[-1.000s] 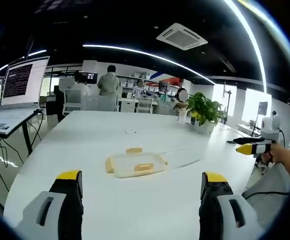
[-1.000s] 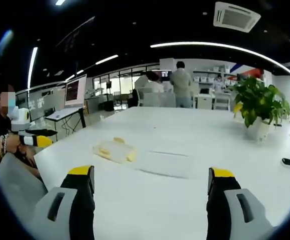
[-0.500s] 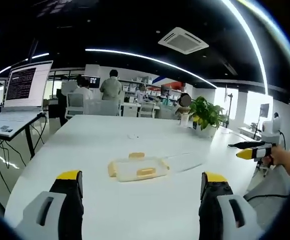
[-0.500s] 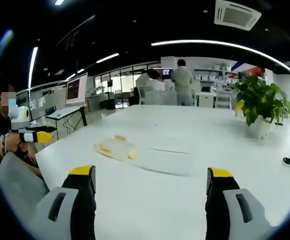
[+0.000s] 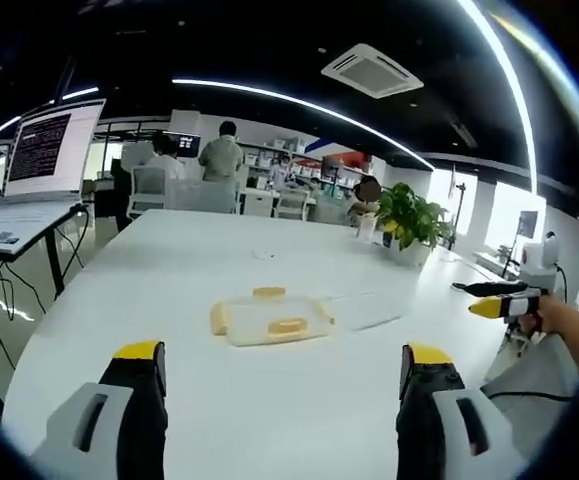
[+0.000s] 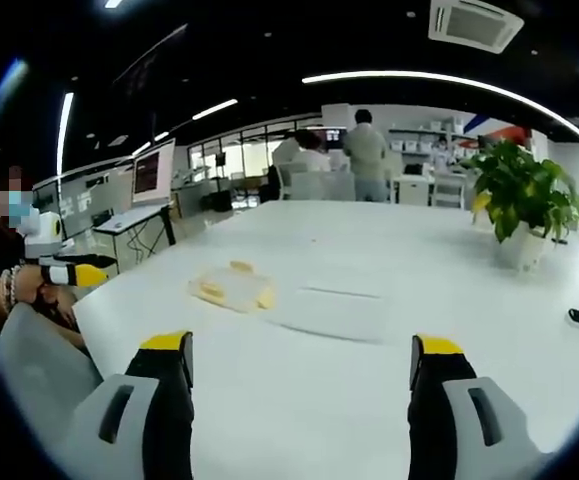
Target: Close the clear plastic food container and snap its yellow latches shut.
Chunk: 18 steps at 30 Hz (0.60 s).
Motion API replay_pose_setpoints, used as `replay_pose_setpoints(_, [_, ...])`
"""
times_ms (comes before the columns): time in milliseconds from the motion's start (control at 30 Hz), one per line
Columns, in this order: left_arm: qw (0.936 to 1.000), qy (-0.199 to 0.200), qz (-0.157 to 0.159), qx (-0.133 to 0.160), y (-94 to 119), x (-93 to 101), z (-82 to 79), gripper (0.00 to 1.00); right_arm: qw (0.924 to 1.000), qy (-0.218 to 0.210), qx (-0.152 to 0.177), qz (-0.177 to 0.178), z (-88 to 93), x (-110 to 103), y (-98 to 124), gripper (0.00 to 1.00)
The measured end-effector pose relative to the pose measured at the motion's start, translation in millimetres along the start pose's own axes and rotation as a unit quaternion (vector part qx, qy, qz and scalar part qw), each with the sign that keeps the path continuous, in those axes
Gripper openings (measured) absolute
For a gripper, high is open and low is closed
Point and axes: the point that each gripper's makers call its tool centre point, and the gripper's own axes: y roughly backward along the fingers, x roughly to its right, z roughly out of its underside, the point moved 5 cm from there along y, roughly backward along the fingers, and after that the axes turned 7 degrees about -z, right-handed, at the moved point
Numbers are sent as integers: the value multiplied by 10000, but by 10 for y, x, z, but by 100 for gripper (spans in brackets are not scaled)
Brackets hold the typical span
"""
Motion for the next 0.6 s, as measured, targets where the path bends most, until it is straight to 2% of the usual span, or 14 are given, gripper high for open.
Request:
replay_pose_setpoints(133, [9996, 146, 125, -207, -23, 21, 51, 95, 9998, 142, -100, 66, 15, 3, -3, 88])
replay_pose_setpoints(267, [9995, 110, 166, -227, -33, 41, 49, 94, 9998, 118, -115, 66, 19, 23, -5, 88])
replay_pose_setpoints(367, [9980, 110, 208, -580, -57, 56, 137, 94, 9997, 138, -122, 130, 11, 43, 5, 87])
replay_pose_setpoints(467, [9981, 113, 245, -552, -70, 46, 115, 94, 9999, 85, -47, 79, -21, 71, -11, 85])
replay_pose_setpoints(500, [9983, 0, 265, -524, -87, 27, 91, 94, 9999, 95, -71, 58, -30, 79, -29, 84])
replay_pose_setpoints(600, [9972, -109, 335, -658, -161, -46, 35, 93, 9988, 429, -246, -16, -84, 127, -131, 83])
